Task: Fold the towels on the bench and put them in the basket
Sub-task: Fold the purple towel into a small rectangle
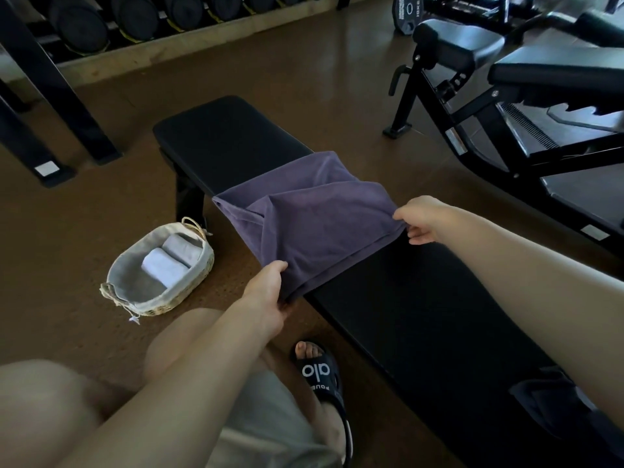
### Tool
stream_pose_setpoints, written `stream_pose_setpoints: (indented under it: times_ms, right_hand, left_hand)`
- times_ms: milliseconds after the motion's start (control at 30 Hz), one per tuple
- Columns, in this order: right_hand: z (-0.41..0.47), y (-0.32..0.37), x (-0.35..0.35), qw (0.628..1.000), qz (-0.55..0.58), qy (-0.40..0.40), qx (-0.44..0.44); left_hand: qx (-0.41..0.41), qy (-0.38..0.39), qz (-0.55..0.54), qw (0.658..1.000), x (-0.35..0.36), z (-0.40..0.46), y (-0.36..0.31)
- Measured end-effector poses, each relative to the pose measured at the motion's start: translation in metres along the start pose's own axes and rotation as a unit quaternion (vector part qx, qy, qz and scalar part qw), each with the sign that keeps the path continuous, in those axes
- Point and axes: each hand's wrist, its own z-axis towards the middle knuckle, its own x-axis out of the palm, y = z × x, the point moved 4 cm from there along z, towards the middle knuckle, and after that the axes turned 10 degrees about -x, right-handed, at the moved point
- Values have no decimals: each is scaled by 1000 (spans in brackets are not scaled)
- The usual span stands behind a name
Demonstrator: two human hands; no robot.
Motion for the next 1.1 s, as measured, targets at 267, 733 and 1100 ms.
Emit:
stream_pose_setpoints:
  times_ms: [267, 733, 1100]
  right_hand:
    - [-7, 2, -2, 988, 153, 29, -5]
    - [-10, 0, -15, 988, 125, -75, -49]
    - [-13, 3, -23, 983, 133, -111, -59]
  left_hand:
    - [37, -5, 33, 999, -7, -2, -13]
    - [18, 29, 21, 999, -17, -4, -24]
    - [70, 6, 70, 995, -16, -20, -31]
